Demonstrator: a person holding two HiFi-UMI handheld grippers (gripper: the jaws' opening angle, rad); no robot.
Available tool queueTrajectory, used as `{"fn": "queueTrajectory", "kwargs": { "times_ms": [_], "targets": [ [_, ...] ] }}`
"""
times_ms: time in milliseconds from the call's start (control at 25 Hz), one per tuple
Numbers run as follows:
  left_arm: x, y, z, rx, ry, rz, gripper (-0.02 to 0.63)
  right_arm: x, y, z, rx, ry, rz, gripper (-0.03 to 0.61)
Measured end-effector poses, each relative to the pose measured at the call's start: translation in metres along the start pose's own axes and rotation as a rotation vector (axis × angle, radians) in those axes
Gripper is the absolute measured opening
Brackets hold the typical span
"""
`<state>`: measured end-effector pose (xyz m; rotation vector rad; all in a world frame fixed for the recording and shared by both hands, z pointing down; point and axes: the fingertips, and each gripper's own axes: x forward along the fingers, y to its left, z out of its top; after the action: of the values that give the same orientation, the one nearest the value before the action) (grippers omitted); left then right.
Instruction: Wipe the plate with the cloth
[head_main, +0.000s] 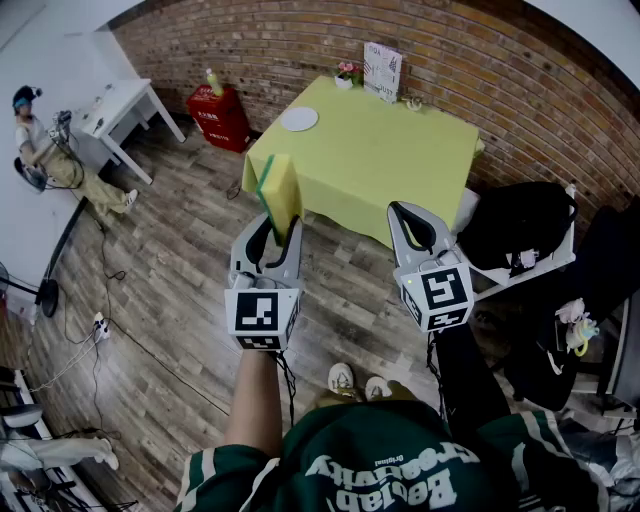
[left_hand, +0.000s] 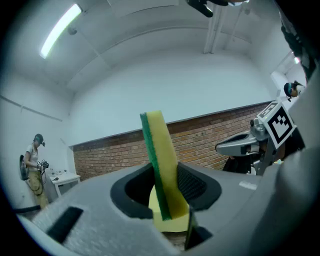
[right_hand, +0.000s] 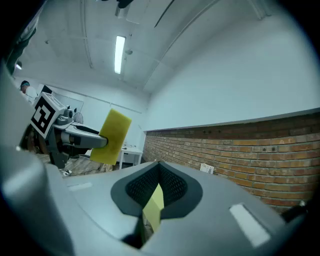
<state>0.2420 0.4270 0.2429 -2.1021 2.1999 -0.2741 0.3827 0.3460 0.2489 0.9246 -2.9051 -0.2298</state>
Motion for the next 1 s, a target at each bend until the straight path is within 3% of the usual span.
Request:
{"fn": "queueTrajectory", "kwargs": {
  "times_ms": [320,600,1000],
  "targets": [
    [-0.011,0.043,-0.005,-0.021,-0.028,-0.01,0.14,0.02,0.035,0.001,0.044,-0.019,-0.003,0.011],
    [0.001,0.078,-0.012,-0.013,-0.021,-0.002,0.14,0.058,0.039,0.003,0.054,-0.033,-0.004,0.011],
    [0.063,0.131,-0.025,-0.004,0.0,0.006,0.14,0.152,0.021,-0.01,0.094,-0.031,0.017,0.011]
  ]
}}
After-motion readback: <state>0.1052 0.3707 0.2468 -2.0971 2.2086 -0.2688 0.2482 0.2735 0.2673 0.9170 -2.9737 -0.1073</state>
